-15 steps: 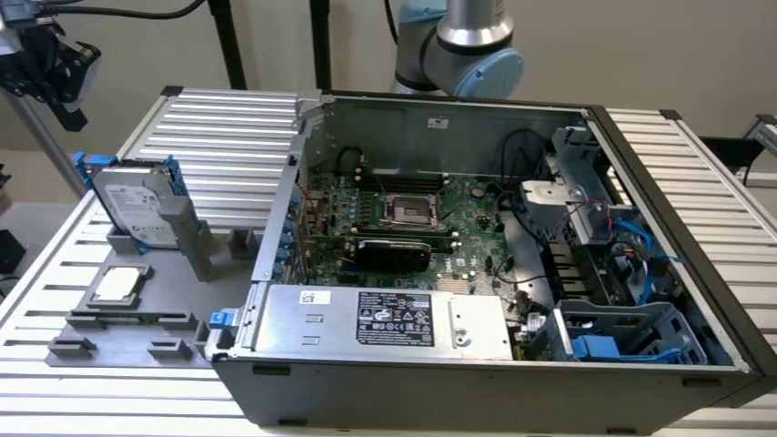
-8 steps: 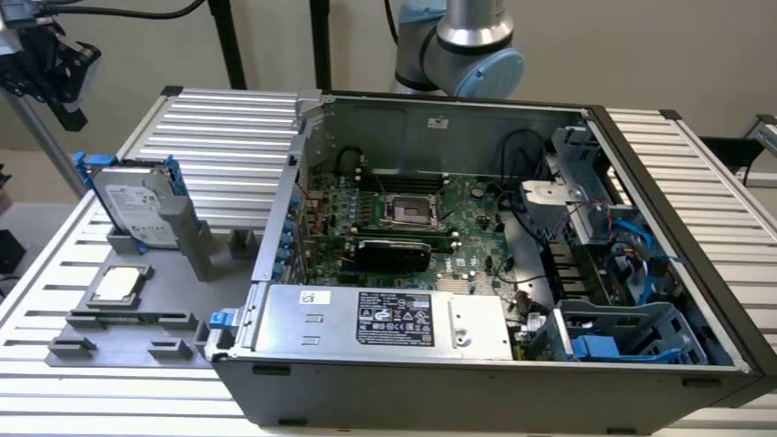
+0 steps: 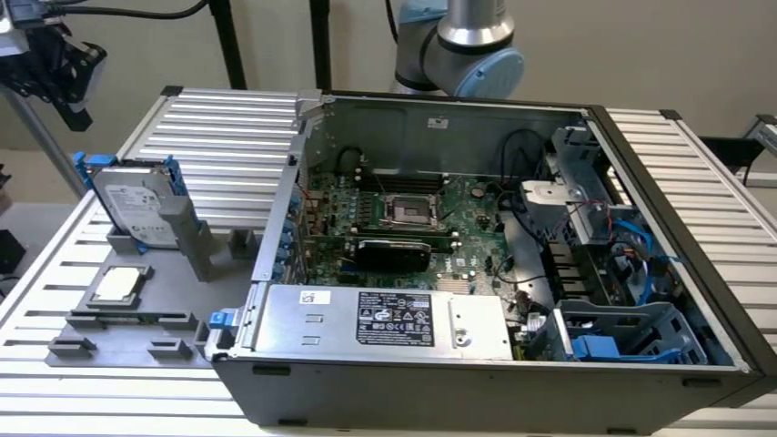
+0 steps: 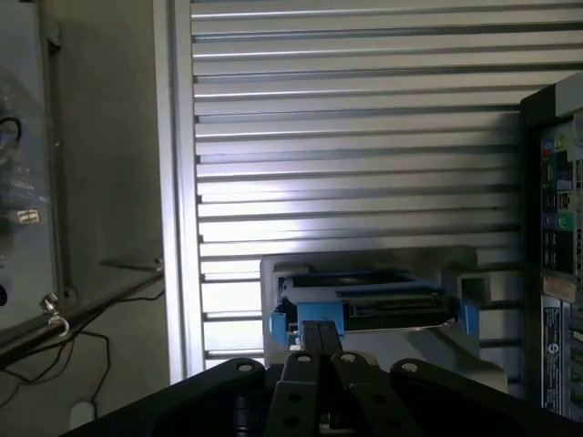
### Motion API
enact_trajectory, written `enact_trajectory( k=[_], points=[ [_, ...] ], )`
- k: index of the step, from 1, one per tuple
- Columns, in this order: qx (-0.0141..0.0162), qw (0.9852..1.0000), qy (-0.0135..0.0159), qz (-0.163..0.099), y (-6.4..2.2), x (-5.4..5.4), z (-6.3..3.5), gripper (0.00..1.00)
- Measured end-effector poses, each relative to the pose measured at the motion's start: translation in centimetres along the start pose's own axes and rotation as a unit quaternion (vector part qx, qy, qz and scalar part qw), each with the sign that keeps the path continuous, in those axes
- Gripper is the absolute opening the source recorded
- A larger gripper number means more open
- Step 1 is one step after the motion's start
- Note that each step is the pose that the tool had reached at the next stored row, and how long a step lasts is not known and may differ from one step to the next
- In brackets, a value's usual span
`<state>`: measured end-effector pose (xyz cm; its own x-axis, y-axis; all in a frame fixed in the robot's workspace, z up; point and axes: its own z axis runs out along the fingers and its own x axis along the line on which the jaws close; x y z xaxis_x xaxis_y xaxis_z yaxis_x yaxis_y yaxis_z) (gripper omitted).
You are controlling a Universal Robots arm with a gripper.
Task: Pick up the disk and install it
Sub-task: 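Pick up the disk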
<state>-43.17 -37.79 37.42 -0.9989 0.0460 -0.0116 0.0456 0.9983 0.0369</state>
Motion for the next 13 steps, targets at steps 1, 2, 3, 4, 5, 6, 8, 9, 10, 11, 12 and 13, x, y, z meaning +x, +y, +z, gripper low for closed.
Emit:
enact_trajectory(
  k=[1,2,3,4,5,6,8,9,10,11,12,13],
  points=[
    [0.0000,1.0000,0.0001,-0.002,0.01,-0.19,0.01,0.11],
    [-0.0001,1.0000,0.0003,-0.006,0.01,-0.33,0.02,0.11],
    [-0.0002,0.9999,0.0005,-0.012,0.02,-0.40,0.02,0.11],
    [-0.0003,0.9998,0.0007,-0.019,0.02,-0.40,0.06,0.11],
    [-0.0004,0.9996,0.0011,-0.028,0.02,-0.40,0.10,0.11],
    [-0.0004,0.9993,0.0015,-0.037,0.02,-0.40,0.13,0.11],
    [-0.0006,0.9984,0.0022,-0.056,0.01,-0.40,0.20,0.11],
    [-0.0008,0.9979,0.0025,-0.065,0.01,-0.40,0.23,0.11],
    [-0.0009,0.9973,0.0028,-0.074,0.01,-0.40,0.26,0.11],
    [-0.0009,0.9966,0.0032,-0.083,0.01,-0.41,0.29,0.11],
    [-0.0011,0.9958,0.0035,-0.092,0.01,-0.40,0.31,0.11],
    [-0.0012,0.9949,0.0038,-0.101,0.01,-0.40,0.34,0.11]
  ],
)
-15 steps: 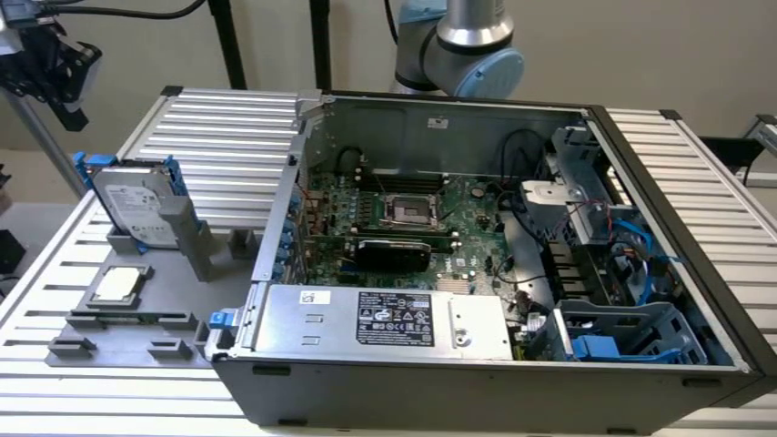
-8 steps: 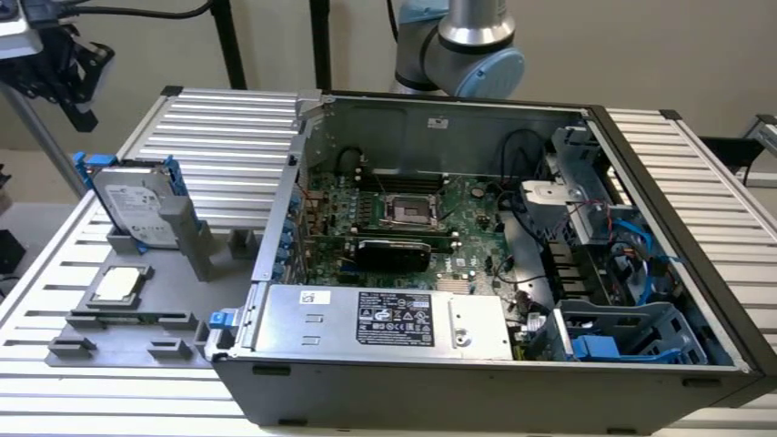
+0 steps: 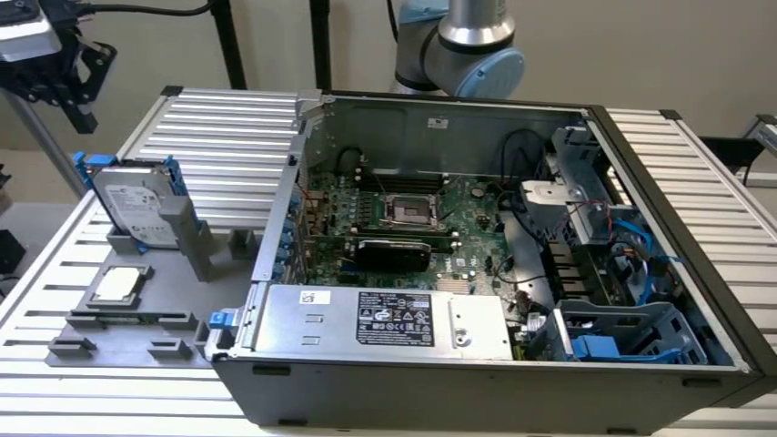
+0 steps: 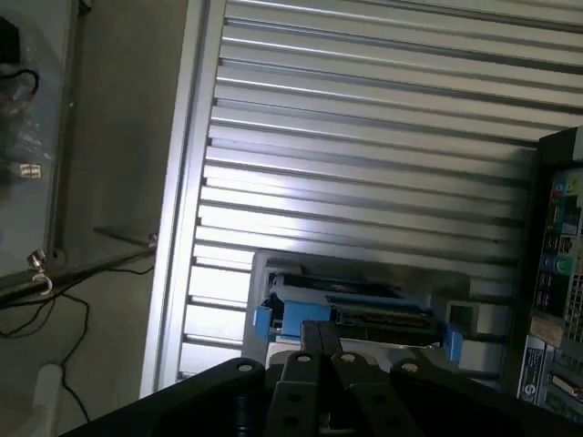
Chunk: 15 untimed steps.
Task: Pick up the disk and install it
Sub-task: 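Pick up the disk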
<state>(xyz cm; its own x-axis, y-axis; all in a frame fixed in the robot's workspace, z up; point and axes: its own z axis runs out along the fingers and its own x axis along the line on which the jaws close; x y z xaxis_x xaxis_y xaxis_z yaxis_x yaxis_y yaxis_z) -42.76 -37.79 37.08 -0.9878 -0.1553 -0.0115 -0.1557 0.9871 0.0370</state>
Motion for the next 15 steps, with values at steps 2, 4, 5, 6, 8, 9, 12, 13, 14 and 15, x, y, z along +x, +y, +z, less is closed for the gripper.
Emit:
enact_trajectory(
  k=[2,4,5,6,8,9,12,13,14,15],
  points=[
    [-0.0002,0.9998,0.0007,-0.018,0.00,0.00,0.06,0.11],
    [-0.0004,0.9993,0.0014,-0.036,0.00,0.00,0.11,0.11],
    [-0.0005,0.9990,0.0017,-0.045,-0.01,0.00,0.14,0.11],
    [-0.0006,0.9985,0.0020,-0.054,-0.01,0.00,0.17,0.11],
    [-0.0008,0.9973,0.0027,-0.073,-0.01,0.00,0.22,0.11],
    [-0.0009,0.9966,0.0030,-0.082,-0.01,0.00,0.25,0.11],
    [-0.0012,0.9940,0.0040,-0.109,-0.01,0.00,0.34,0.11],
    [-0.0014,0.9930,0.0044,-0.118,-0.01,0.00,0.37,0.11],
    [-0.0015,0.9919,0.0047,-0.127,-0.02,0.00,0.40,0.11],
    [-0.0016,0.9907,0.0051,-0.136,-0.02,0.00,0.42,0.11]
  ],
)
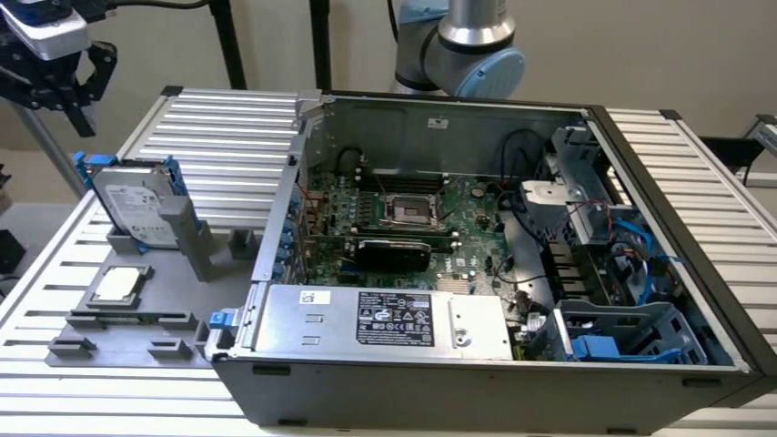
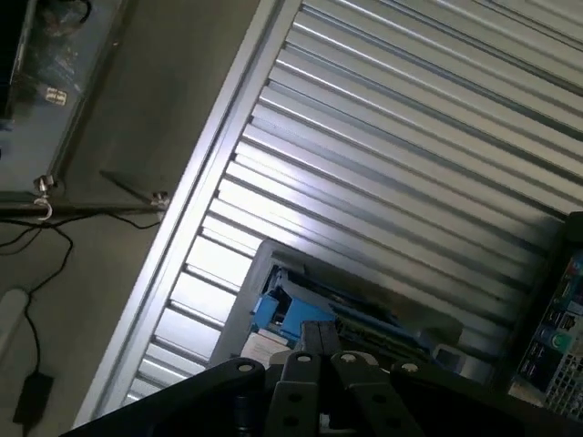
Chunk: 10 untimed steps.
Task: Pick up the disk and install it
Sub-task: 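Pick up the disk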
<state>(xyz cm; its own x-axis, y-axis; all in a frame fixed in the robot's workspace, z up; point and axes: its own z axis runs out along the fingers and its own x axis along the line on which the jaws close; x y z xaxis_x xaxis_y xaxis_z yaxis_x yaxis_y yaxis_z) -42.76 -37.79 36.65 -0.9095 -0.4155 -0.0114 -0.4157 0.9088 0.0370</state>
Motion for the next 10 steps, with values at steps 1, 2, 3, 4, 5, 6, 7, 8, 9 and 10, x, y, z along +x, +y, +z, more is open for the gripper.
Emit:
enact_trajectory(
  k=[1,2,3,4,5,6,7,8,9,10],
  points=[
    [-0.0001,1.0000,0.0003,-0.009,0.00,0.00,0.03,0.11],
    [-0.0002,0.9998,0.0007,-0.018,0.00,0.00,0.06,0.11],
    [-0.0003,0.9996,0.0009,-0.028,0.00,0.00,0.10,0.11],
    [-0.0004,0.9993,0.0013,-0.037,0.00,0.00,0.12,0.11],
    [-0.0005,0.9990,0.0017,-0.046,-0.01,0.00,0.15,0.11],
    [-0.0006,0.9985,0.0020,-0.055,-0.01,0.00,0.18,0.11],
    [-0.0007,0.9980,0.0024,-0.064,-0.01,0.00,0.21,0.11],
    [-0.0008,0.9974,0.0027,-0.073,-0.01,0.00,0.24,0.11],
    [-0.0009,0.9966,0.0031,-0.082,-0.01,0.00,0.27,0.11],
    [-0.0010,0.9958,0.0033,-0.091,-0.01,0.00,0.30,0.11]
  ],
)
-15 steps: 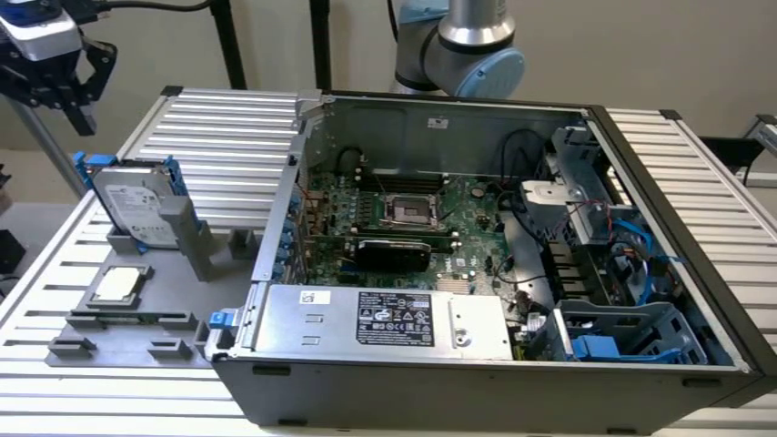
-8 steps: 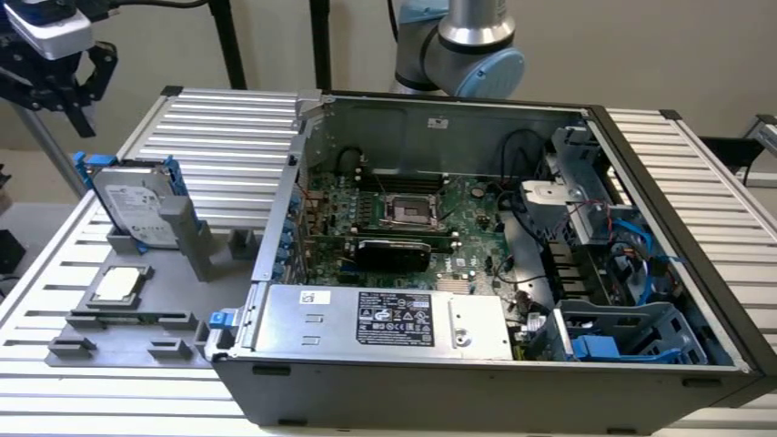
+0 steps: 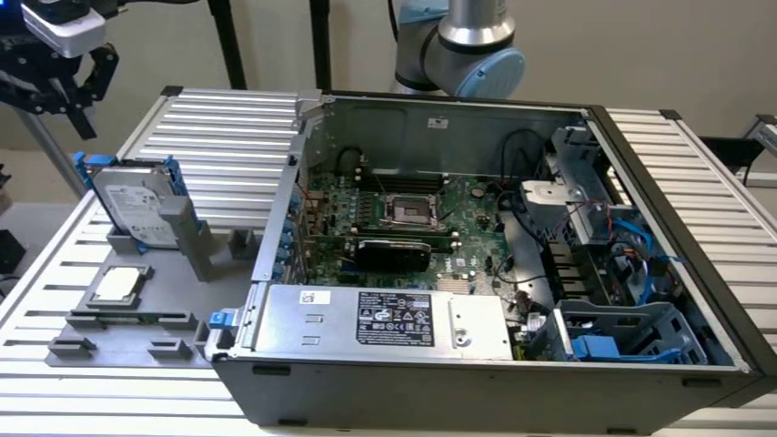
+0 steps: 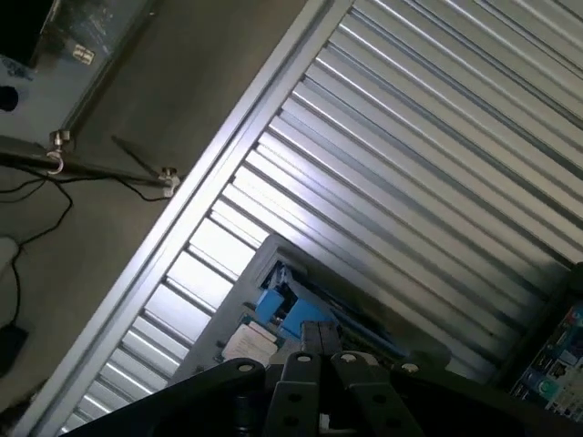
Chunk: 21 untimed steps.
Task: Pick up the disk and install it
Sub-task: 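Pick up the disk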
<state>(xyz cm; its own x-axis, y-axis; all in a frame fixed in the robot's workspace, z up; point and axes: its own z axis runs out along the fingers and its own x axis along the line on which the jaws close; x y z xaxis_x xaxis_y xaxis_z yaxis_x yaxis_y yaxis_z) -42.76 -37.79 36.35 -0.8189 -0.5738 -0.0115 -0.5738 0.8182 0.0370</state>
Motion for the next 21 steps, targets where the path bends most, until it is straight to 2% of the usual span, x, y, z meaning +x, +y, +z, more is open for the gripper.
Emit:
enact_trajectory(
  k=[3,6,11,16,18,21],
  points=[
    [-0.0003,0.9996,0.0010,-0.027,0.00,0.00,0.09,0.11],
    [-0.0006,0.9985,0.0020,-0.054,-0.01,0.00,0.18,0.11],
    [-0.0011,0.9950,0.0037,-0.100,-0.01,0.00,0.32,0.11],
    [-0.0017,0.9895,0.0053,-0.145,-0.02,0.01,0.47,0.11],
    [-0.0019,0.9867,0.0060,-0.162,-0.02,0.01,0.53,0.11],
    [-0.0022,0.9818,0.0070,-0.190,-0.03,0.01,0.62,0.11]
  ],
)
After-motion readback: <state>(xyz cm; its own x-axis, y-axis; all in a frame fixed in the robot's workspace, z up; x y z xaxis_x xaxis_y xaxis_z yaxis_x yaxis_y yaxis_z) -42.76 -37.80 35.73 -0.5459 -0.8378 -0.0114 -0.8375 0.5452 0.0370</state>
